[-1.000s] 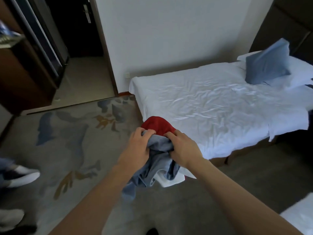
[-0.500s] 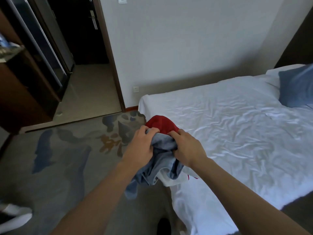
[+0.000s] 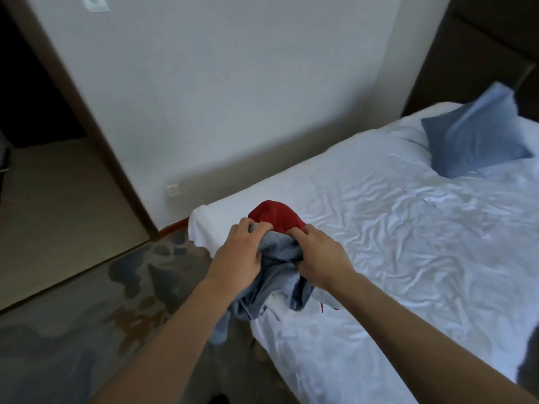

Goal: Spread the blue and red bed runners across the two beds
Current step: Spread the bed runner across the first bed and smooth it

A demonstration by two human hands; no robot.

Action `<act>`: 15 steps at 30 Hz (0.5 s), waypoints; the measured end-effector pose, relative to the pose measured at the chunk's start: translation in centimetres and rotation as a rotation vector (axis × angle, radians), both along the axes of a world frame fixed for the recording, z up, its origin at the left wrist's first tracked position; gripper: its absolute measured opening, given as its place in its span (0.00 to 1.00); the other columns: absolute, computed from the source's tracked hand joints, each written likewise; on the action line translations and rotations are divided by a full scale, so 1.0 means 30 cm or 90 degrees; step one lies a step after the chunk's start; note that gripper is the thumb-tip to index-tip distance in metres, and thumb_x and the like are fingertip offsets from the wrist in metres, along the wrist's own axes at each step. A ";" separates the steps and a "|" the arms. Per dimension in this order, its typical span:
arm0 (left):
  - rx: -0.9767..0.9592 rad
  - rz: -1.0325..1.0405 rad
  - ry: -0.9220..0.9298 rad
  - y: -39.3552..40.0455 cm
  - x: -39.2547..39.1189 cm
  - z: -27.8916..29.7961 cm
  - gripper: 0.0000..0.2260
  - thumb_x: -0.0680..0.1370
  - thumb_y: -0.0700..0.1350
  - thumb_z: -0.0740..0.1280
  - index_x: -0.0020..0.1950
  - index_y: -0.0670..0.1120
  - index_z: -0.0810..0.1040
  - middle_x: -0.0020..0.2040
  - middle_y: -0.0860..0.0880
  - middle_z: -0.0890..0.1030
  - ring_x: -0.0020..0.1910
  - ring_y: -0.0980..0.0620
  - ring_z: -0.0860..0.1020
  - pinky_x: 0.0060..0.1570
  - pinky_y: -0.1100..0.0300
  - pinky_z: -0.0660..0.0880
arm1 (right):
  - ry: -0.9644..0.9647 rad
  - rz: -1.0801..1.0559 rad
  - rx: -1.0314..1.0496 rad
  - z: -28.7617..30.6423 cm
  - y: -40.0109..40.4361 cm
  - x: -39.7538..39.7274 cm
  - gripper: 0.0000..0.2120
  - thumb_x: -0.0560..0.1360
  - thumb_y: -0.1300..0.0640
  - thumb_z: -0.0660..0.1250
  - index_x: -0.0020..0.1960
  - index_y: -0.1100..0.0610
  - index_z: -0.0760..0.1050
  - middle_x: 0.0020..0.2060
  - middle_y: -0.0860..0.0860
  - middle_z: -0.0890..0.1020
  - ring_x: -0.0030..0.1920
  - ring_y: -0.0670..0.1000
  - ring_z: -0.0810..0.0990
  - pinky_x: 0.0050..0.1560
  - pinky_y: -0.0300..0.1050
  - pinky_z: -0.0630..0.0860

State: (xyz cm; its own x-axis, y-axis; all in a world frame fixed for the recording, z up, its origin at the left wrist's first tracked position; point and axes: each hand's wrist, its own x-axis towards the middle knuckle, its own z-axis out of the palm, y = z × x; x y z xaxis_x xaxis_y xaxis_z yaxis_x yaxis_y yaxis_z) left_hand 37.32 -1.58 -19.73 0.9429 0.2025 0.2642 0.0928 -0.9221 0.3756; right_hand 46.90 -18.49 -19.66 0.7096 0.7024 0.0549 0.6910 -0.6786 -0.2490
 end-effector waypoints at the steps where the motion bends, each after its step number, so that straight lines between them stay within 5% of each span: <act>1: -0.003 -0.033 0.002 0.021 0.070 -0.006 0.19 0.79 0.41 0.64 0.67 0.56 0.67 0.63 0.49 0.67 0.61 0.48 0.70 0.52 0.54 0.78 | 0.001 -0.040 -0.003 -0.001 0.007 0.037 0.23 0.72 0.56 0.68 0.65 0.47 0.68 0.54 0.50 0.74 0.54 0.54 0.75 0.44 0.49 0.76; 5: -0.003 -0.188 0.001 0.077 0.321 -0.018 0.17 0.79 0.42 0.64 0.65 0.55 0.68 0.62 0.49 0.68 0.59 0.48 0.71 0.45 0.59 0.76 | 0.008 -0.194 -0.011 -0.024 0.011 0.154 0.24 0.72 0.57 0.67 0.66 0.47 0.68 0.55 0.50 0.74 0.55 0.54 0.75 0.44 0.50 0.76; 15: 0.000 -0.449 0.071 -0.014 0.794 -0.102 0.19 0.76 0.37 0.61 0.64 0.53 0.70 0.60 0.51 0.68 0.56 0.49 0.70 0.41 0.50 0.78 | 0.073 -0.449 0.008 -0.149 -0.079 0.372 0.25 0.71 0.61 0.65 0.66 0.48 0.68 0.55 0.51 0.73 0.55 0.56 0.75 0.46 0.53 0.78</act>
State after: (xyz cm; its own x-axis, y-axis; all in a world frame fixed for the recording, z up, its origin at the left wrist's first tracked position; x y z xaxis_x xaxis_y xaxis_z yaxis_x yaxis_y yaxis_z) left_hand 61.15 -2.01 -22.79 0.8706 -0.4655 0.1592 -0.4882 -0.7767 0.3980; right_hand 58.07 -20.85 -24.12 0.9964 0.0745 -0.0415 0.0584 -0.9508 -0.3044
